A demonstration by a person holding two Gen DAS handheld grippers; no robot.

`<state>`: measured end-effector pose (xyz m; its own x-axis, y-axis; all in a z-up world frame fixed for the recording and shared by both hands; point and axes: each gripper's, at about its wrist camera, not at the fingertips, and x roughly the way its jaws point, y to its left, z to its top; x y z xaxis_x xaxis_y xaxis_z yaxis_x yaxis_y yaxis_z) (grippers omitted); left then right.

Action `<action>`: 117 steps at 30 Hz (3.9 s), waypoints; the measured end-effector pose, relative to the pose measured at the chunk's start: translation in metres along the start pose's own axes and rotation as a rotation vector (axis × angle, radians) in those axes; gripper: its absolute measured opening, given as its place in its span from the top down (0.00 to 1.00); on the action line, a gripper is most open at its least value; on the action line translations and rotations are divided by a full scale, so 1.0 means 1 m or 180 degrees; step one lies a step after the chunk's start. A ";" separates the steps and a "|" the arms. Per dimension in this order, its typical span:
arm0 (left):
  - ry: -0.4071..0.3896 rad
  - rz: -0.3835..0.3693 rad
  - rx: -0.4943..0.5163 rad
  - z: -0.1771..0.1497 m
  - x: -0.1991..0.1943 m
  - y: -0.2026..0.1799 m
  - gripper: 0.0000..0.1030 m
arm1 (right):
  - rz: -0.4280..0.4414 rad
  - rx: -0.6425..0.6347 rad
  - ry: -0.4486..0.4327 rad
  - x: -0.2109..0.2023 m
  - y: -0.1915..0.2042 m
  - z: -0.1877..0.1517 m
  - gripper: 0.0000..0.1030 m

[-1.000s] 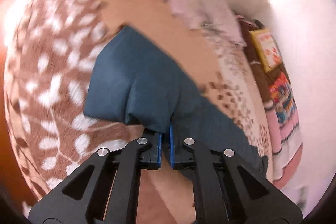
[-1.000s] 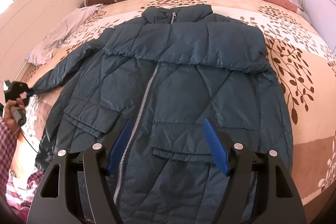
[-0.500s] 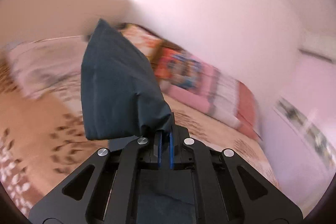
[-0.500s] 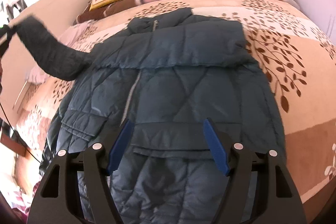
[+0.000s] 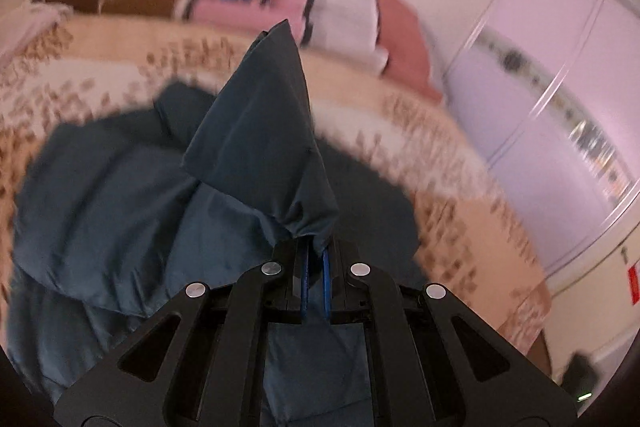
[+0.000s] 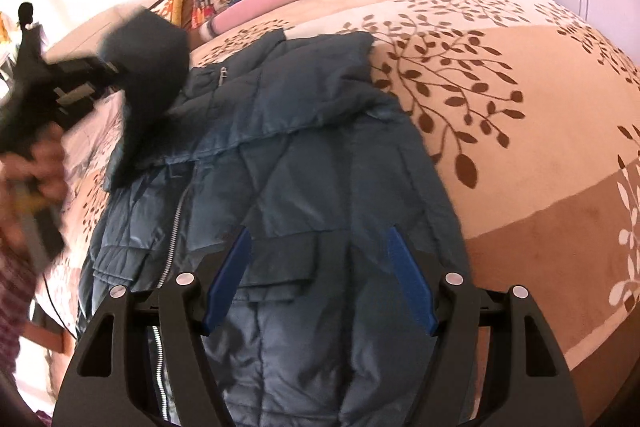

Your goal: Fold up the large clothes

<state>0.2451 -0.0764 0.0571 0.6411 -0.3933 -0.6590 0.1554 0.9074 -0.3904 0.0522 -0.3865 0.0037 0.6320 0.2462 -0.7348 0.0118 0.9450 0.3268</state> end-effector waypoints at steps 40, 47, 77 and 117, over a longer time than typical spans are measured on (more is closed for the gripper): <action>0.0275 0.0716 -0.0847 -0.165 -0.161 0.187 0.35 | 0.0387 0.0979 0.0423 0.121 0.030 0.062 0.95; 0.0199 0.0745 -0.0944 -0.169 -0.172 0.198 0.35 | 0.0153 0.0922 0.0391 0.125 0.033 0.056 0.95; 0.0499 0.0807 -0.0850 -0.250 -0.241 0.218 0.34 | 0.0128 0.0314 0.0283 -0.087 -0.067 -0.065 0.39; 0.0902 0.0243 -0.1058 -0.272 -0.187 0.237 0.78 | 0.0599 0.0630 0.1069 -0.015 -0.110 -0.131 0.57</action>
<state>-0.0418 0.1721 -0.0872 0.4027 -0.3942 -0.8261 -0.1641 0.8568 -0.4888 -0.0601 -0.4656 -0.0987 0.3504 0.4977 -0.7935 0.0894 0.8255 0.5572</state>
